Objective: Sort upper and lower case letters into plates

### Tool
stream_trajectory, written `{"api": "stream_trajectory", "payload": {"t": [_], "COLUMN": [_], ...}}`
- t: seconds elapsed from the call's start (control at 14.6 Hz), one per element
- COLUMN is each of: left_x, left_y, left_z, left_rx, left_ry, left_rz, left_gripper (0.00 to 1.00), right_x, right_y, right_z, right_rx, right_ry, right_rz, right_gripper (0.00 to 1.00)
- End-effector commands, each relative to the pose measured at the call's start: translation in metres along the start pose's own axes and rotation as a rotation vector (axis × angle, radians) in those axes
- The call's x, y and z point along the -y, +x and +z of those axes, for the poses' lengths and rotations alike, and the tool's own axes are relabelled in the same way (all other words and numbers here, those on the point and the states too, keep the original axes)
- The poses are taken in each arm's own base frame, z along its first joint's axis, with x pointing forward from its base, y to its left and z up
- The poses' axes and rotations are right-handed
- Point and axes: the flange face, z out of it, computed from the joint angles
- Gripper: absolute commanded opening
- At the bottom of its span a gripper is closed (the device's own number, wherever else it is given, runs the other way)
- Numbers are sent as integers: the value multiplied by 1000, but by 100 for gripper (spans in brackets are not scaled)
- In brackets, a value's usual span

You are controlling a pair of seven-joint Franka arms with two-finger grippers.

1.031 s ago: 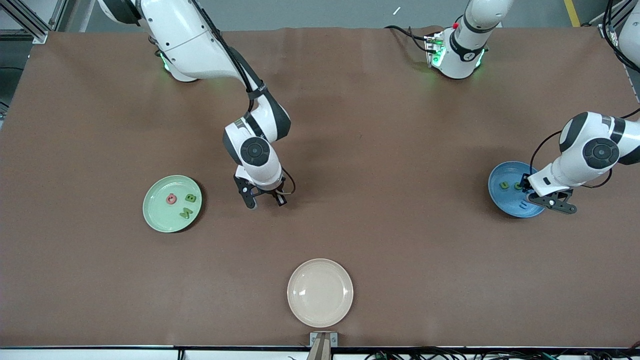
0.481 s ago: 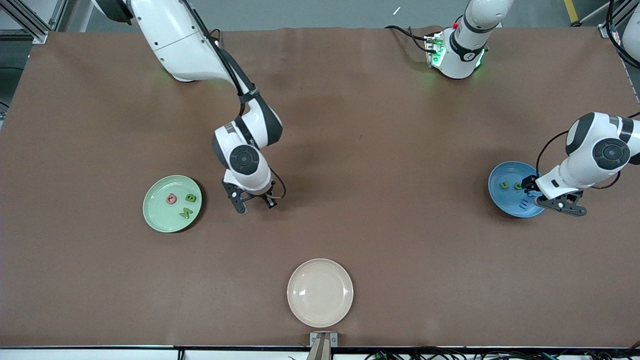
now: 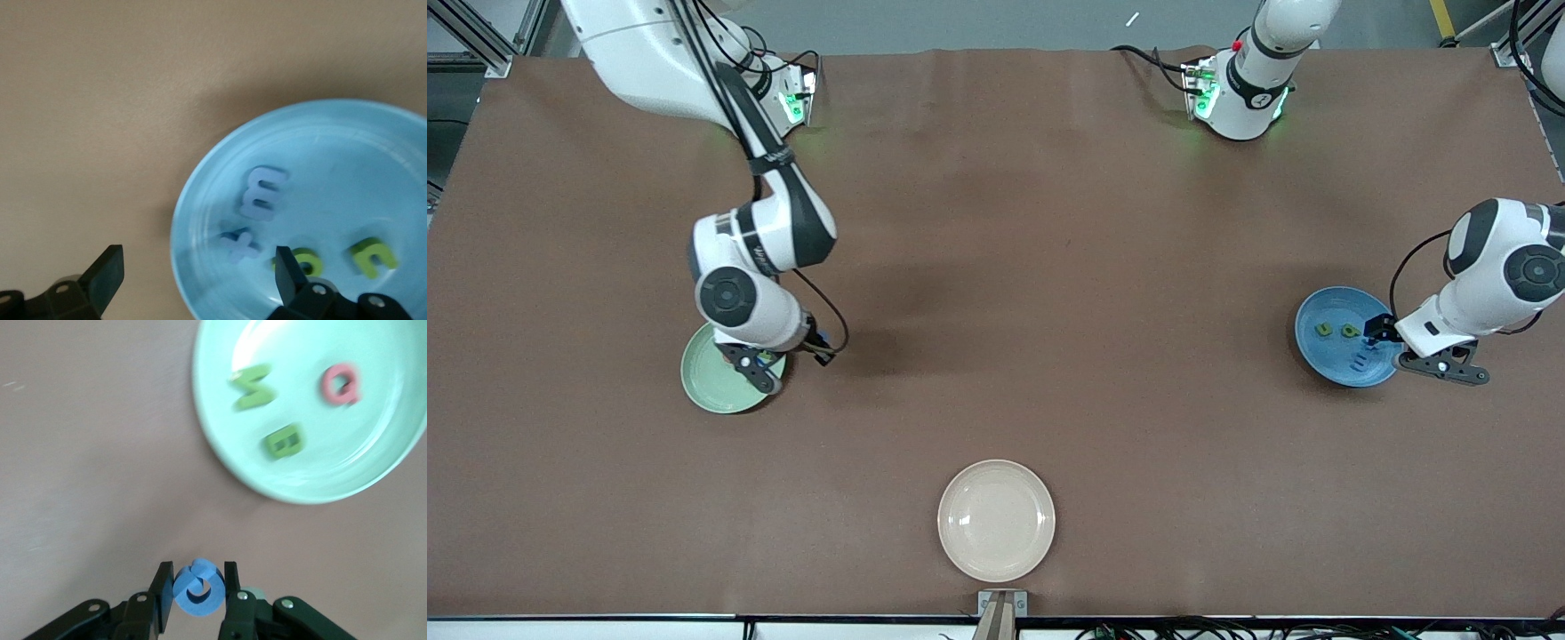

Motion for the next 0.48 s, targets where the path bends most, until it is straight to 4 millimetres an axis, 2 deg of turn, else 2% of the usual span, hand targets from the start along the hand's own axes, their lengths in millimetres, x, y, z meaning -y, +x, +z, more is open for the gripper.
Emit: {"api": "stream_trajectory", "payload": {"t": [0.0, 0.07, 0.21, 0.41], "left_x": [9, 2, 1, -25], "left_y": [6, 13, 20, 35], "left_z": [-23, -33, -32, -41], "left_rx": [-13, -13, 8, 35], "left_ry": [-110, -140, -145, -160], "left_rz": [5, 32, 25, -14], "left_gripper": [100, 100, 100, 100], "right_x": [-51, -64, -80, -101], "right_y": [17, 27, 40, 62], "right_z": [15, 23, 36, 40], "right_rx": [13, 11, 5, 14], "right_ry": [7, 15, 19, 20], "right_rz": [-61, -55, -54, -54], "right_gripper": [0, 0, 0, 0]}}
